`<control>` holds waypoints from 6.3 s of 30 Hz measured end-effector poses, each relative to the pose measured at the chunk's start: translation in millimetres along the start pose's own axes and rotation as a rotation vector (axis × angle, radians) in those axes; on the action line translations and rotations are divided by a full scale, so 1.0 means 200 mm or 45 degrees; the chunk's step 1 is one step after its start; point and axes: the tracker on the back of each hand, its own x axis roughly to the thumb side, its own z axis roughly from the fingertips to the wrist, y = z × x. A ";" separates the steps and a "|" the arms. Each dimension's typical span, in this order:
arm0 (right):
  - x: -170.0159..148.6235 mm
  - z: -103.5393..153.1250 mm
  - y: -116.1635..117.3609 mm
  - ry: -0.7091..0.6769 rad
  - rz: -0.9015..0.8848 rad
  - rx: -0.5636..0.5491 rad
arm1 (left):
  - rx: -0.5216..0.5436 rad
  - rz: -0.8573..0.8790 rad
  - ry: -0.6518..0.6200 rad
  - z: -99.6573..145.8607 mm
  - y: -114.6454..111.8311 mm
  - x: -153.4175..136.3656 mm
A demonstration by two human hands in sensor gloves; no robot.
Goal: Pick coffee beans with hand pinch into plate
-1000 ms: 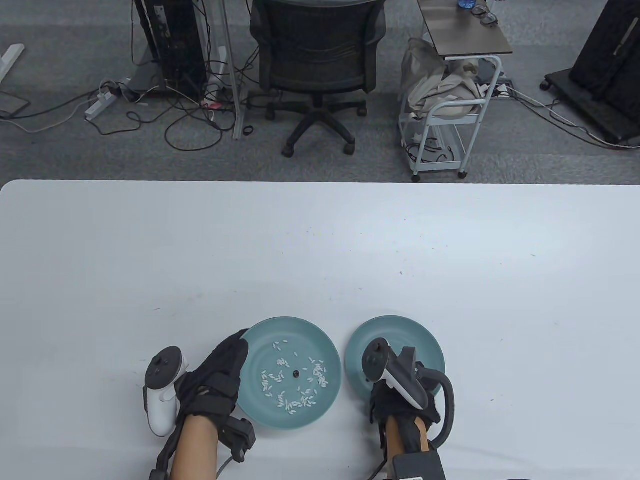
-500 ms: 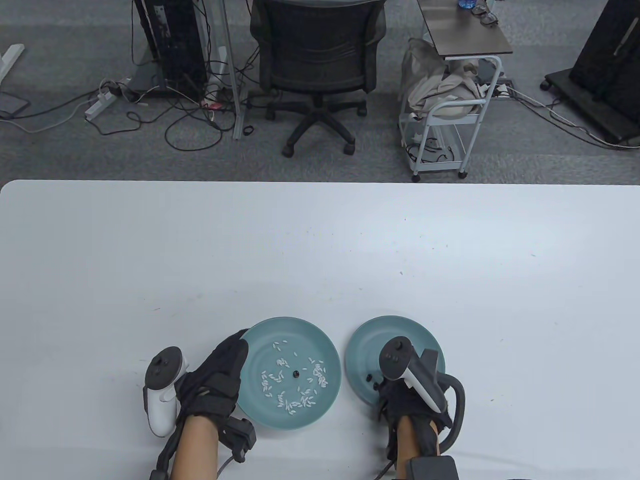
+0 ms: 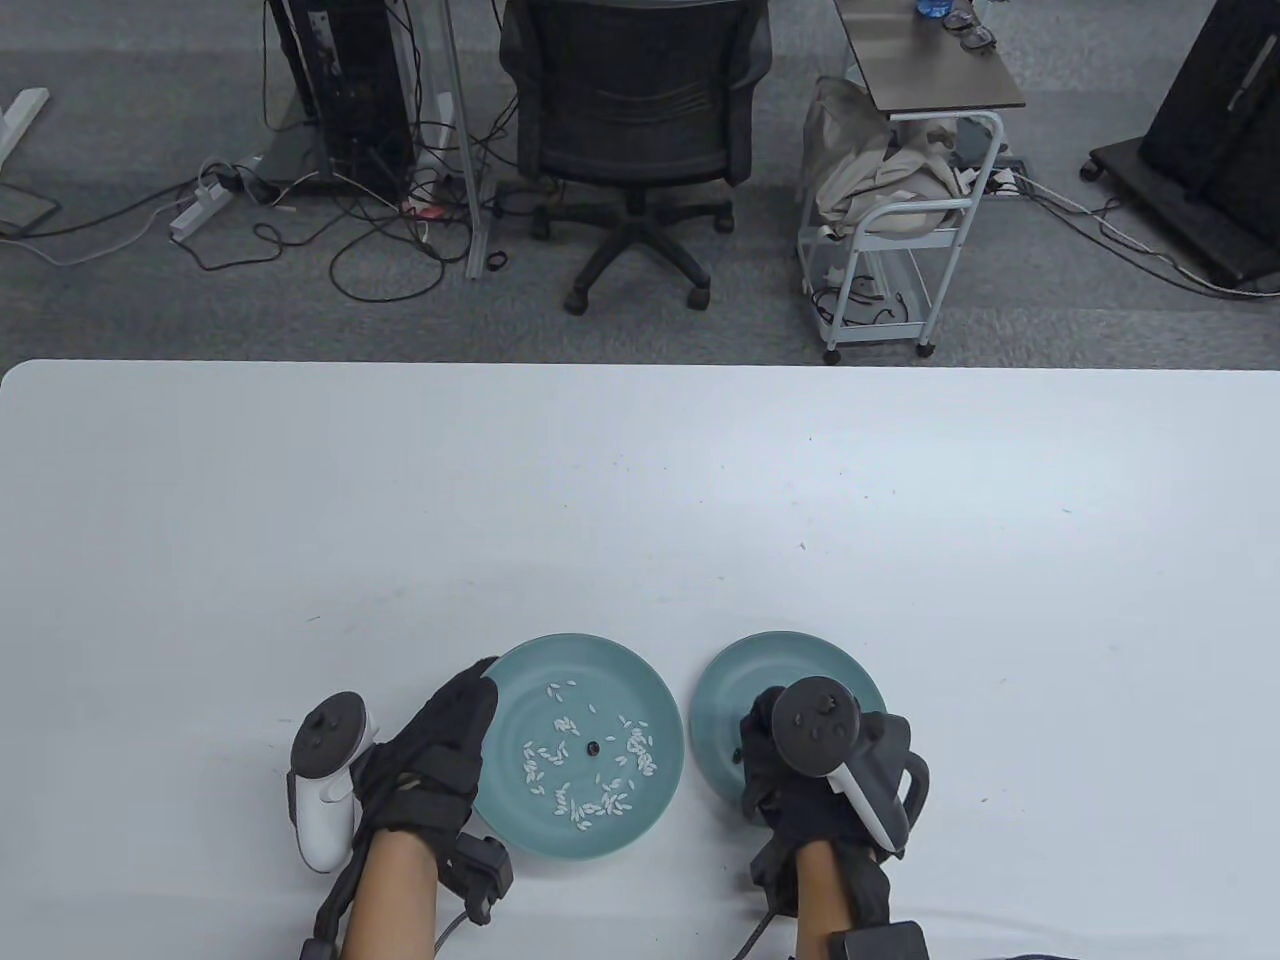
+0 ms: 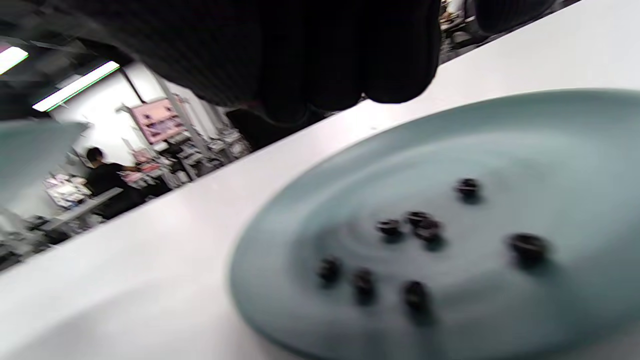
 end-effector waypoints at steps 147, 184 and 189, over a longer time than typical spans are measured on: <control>-0.18 -0.09 0.16 0.374 0.629 0.211 | -0.170 0.062 0.000 -0.02 -0.02 -0.02; -0.24 0.01 -0.03 0.368 -0.049 -0.218 | -0.020 0.147 0.245 -0.15 0.05 -0.18; -0.22 0.01 -0.03 0.343 -0.084 -0.223 | 0.001 0.121 0.186 -0.13 0.06 -0.15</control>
